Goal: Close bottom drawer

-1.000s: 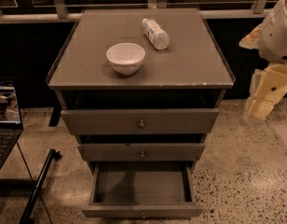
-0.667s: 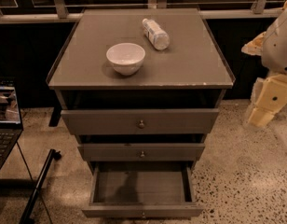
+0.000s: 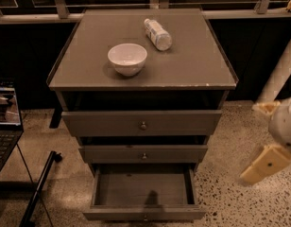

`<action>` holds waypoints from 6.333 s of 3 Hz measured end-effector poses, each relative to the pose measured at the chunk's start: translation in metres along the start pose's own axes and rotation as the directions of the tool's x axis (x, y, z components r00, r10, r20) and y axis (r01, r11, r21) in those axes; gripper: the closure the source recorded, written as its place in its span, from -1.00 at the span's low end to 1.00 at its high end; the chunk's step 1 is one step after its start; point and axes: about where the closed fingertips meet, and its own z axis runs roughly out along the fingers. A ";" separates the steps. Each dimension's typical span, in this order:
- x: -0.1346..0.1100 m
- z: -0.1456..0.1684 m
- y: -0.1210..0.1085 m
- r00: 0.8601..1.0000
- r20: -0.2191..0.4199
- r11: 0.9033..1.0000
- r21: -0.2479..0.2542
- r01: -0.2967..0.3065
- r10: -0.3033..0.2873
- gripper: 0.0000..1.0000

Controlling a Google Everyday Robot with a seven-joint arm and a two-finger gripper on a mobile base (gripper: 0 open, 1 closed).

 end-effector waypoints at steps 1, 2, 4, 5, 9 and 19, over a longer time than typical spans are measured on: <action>0.057 0.077 0.032 0.978 0.105 0.982 -0.081 -0.170 0.178 -1.00; 0.093 0.148 0.045 0.934 0.198 0.952 -0.139 -0.273 0.297 -1.00; 0.101 0.166 0.042 0.922 0.212 0.943 -0.149 -0.298 0.324 -0.15; 0.101 0.166 0.042 0.922 0.212 0.943 -0.149 -0.298 0.324 0.32; 0.126 0.226 0.055 0.839 0.369 0.916 -0.175 -0.361 0.401 1.00; 0.326 0.594 0.086 0.504 0.292 0.558 -0.143 -0.817 0.813 1.00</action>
Offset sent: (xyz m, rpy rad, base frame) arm -0.0149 -0.0125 -0.2834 0.5253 0.0657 -0.2888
